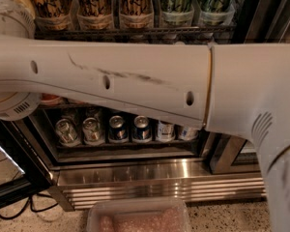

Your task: Pick redbull can from top shelf of fridge

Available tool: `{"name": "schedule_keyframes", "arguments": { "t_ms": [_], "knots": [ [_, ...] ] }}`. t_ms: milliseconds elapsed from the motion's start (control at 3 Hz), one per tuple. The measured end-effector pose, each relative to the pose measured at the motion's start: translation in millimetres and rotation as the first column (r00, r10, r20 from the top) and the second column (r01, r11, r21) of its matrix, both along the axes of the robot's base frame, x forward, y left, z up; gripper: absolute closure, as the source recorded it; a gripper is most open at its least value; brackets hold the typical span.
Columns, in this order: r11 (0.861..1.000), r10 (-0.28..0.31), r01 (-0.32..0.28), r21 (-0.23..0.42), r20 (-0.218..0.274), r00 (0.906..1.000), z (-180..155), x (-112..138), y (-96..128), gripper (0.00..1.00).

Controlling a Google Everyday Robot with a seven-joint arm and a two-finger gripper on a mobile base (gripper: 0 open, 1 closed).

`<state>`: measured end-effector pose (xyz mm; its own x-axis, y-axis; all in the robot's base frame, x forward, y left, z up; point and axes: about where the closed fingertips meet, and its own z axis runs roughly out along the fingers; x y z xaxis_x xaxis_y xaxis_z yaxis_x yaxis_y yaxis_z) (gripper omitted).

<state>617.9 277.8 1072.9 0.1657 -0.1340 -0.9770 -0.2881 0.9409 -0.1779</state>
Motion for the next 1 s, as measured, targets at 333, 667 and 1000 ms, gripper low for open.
{"name": "schedule_keyframes", "arguments": {
  "t_ms": [333,667,1000],
  "knots": [
    [1.000,0.000,0.000,0.000,0.000,1.0000,0.0,0.0,0.0,1.00],
    [1.000,0.000,0.000,0.000,0.000,1.0000,0.1,0.0,0.0,1.00],
    [1.000,0.024,-0.024,0.020,0.006,0.9997,7.3,-3.4,-0.5,1.00]
  ]
}}
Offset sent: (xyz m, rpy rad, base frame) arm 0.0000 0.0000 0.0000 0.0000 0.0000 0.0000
